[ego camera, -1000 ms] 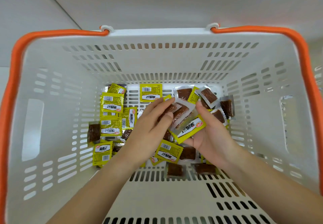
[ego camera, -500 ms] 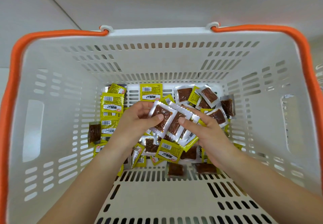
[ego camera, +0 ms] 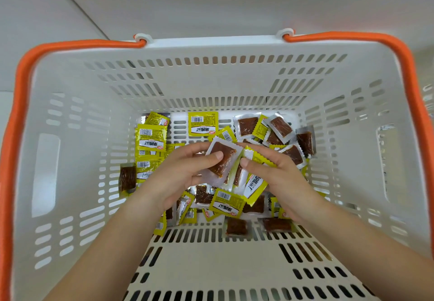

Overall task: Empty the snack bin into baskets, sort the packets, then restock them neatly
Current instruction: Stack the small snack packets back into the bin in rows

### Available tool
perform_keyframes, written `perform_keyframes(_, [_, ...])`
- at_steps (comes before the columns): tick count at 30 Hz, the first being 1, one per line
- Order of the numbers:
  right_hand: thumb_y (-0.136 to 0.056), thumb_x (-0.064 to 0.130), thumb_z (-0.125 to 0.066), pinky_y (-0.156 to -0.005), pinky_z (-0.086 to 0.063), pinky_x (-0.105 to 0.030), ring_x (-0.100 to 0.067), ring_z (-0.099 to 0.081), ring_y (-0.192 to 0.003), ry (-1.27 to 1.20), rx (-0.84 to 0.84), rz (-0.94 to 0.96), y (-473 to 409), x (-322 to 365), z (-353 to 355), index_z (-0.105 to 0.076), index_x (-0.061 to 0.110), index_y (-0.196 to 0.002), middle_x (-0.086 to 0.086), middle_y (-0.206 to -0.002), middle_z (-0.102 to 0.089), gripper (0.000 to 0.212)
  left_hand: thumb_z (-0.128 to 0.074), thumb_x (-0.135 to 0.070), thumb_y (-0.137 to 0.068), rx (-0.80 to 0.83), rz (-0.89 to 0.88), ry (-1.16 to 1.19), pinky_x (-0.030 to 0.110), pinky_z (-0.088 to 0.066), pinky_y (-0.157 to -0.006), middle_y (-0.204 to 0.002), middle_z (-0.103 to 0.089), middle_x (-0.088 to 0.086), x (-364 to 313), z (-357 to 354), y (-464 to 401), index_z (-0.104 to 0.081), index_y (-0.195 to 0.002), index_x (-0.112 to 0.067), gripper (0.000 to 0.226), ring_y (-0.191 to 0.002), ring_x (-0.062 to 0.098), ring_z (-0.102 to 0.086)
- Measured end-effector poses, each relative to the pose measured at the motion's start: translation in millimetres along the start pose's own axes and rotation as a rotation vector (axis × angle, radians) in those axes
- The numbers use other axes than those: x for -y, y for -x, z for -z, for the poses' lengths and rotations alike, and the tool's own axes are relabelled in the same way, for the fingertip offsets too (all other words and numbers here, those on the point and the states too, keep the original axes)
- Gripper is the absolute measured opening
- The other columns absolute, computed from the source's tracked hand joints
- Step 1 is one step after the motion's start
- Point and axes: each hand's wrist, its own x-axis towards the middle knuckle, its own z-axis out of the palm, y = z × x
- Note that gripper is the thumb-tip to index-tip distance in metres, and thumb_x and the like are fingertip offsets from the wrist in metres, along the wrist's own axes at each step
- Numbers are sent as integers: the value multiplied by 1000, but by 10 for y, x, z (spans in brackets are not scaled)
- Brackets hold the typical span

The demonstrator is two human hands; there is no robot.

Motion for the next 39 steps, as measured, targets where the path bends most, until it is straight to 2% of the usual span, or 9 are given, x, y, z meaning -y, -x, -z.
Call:
perform_keyframes(3, [-85, 19, -69, -92, -42, -25, 4, -56, -113, 29, -67, 52, -3, 3, 3, -70, 36, -104, 30, -107, -65, 26, -69, -19, -74, 49, 14, -8, 50, -53, -91, -98, -72, 16, 1, -14, 11, -66, -116, -11, 43, -78, 24, -69])
perform_keyframes(8, [-88, 14, -52, -101, -44, -52, -23, -55, -116, -2, -55, 17, -27, -5, -10, -66, 45, -115, 5, -114, -63, 43, -69, -11, -79, -46, -8, -15, 50, -54, -88, -93, -72, 17, -3, 28, -9, -65, -115, -9, 36, -76, 25, -68])
perform_keyframes(12, [-89, 12, -57, -102, -43, -52, -18, -57, -116, -8, -104, 41, -49, -42, 11, -58, 50, -118, 9, -130, -57, 48, -69, -9, -81, -123, -4, -16, 41, -53, -85, -98, -73, 14, -4, 171, -35, -65, -115, -11, 34, -80, 24, -68])
perform_keyframes(15, [-88, 7, -63, -94, -52, -46, -19, -61, -114, -81, -136, 23, -65, -53, 51, -57, 40, -122, 6, -133, -56, 47, -70, -12, -74, -104, 44, 158, 32, -49, -78, -91, -72, 4, 16, 248, -56, -70, -102, -12, 28, -76, 18, -66])
perform_keyframes(20, [-84, -2, -63, -86, -53, -45, -25, -68, -90, -140, -173, -33, -64, -17, 68, -65, 11, -107, -7, -96, -69, 26, -65, -9, -78, -43, 138, 357, 35, -60, -65, -93, -71, 12, 9, 236, -73, -66, -104, -5, 26, -77, 25, -70])
perform_keyframes(24, [-84, -2, -62, -82, -49, -35, -15, -67, -85, -210, -220, 15, -56, -10, 90, -65, 16, -90, -1, -86, -68, 19, -55, -10, -91, -175, 203, 89, 37, -58, -69, -95, -72, 17, 72, 153, -123, -61, -105, -5, 16, -78, 29, -70])
perform_keyframes(28, [-83, 0, -67, -95, -48, -39, -19, -67, -100, -131, -239, 226, -47, 11, 45, -63, 12, -110, -4, -100, -72, 31, -60, -17, -85, -96, 302, -93, 45, -53, -80, -114, -66, 22, 117, 15, -112, -61, -113, -9, 30, -92, 35, -62])
perform_keyframes(34, [-76, -18, -64, -83, -47, -15, -8, -67, -95, 170, -1, 375, 35, -70, -129, -58, 17, -88, 5, -94, -72, 38, -38, -30, -101, 34, 308, 201, 34, -60, -57, -87, -72, 12, 132, -148, -97, -64, -103, -12, 32, -71, 26, -71])
perform_keyframes(39, [-81, -9, -65, -76, -48, -14, -4, -65, -87, 168, 38, 290, 45, -22, -123, -60, 17, -90, 11, -87, -71, 28, -50, -24, -97, -42, 226, 200, 40, -60, -70, -93, -71, 14, 178, -153, -93, -65, -108, -10, 23, -77, 27, -69])
